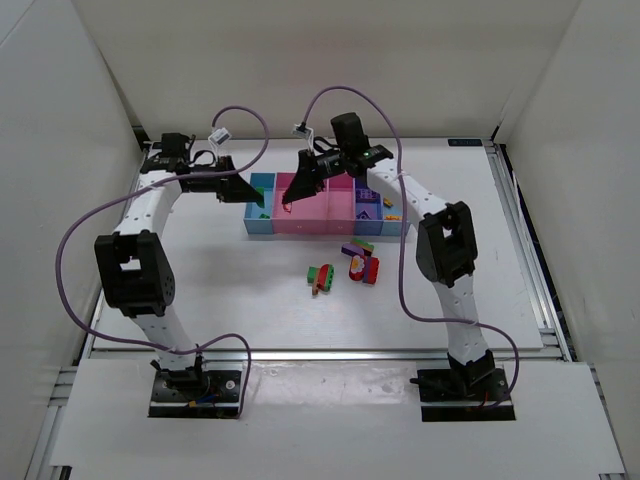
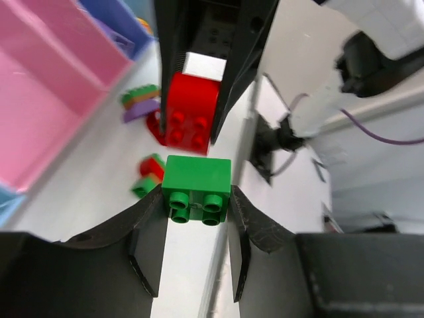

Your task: Sort the legos into containers by color

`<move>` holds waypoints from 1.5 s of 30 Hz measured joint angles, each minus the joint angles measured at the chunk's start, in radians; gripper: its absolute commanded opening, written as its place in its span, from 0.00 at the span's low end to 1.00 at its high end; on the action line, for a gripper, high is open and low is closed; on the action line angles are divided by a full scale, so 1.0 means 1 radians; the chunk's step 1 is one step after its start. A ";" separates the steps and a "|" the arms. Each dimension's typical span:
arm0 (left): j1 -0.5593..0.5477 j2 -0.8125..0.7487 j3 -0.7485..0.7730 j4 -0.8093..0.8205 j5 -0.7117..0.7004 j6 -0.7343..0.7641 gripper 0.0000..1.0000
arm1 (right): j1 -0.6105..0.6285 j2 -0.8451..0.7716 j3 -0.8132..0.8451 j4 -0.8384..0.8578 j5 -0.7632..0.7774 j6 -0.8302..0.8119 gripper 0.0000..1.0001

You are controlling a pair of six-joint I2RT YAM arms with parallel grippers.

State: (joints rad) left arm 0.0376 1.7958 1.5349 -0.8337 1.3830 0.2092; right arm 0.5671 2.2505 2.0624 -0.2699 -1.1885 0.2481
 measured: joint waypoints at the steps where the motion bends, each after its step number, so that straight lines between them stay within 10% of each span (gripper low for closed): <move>1: 0.012 0.000 0.006 0.006 -0.016 -0.001 0.10 | -0.005 -0.001 0.000 -0.028 0.017 -0.031 0.00; 19: -0.079 -0.172 -0.018 0.344 -0.801 -0.284 0.10 | 0.090 -0.033 0.032 -0.230 0.896 -0.278 0.04; 33: -0.111 -0.151 -0.024 0.340 -0.989 -0.466 0.10 | 0.070 0.080 0.089 -0.222 0.992 -0.288 0.68; 45: -0.163 0.012 -0.021 0.332 -1.077 -0.469 0.10 | 0.058 0.049 0.043 -0.218 1.000 -0.312 0.77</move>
State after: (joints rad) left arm -0.1253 1.8076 1.5143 -0.5014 0.3065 -0.2600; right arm 0.6250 2.2993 2.1056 -0.4877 -0.1886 -0.0639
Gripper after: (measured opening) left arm 0.472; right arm 0.766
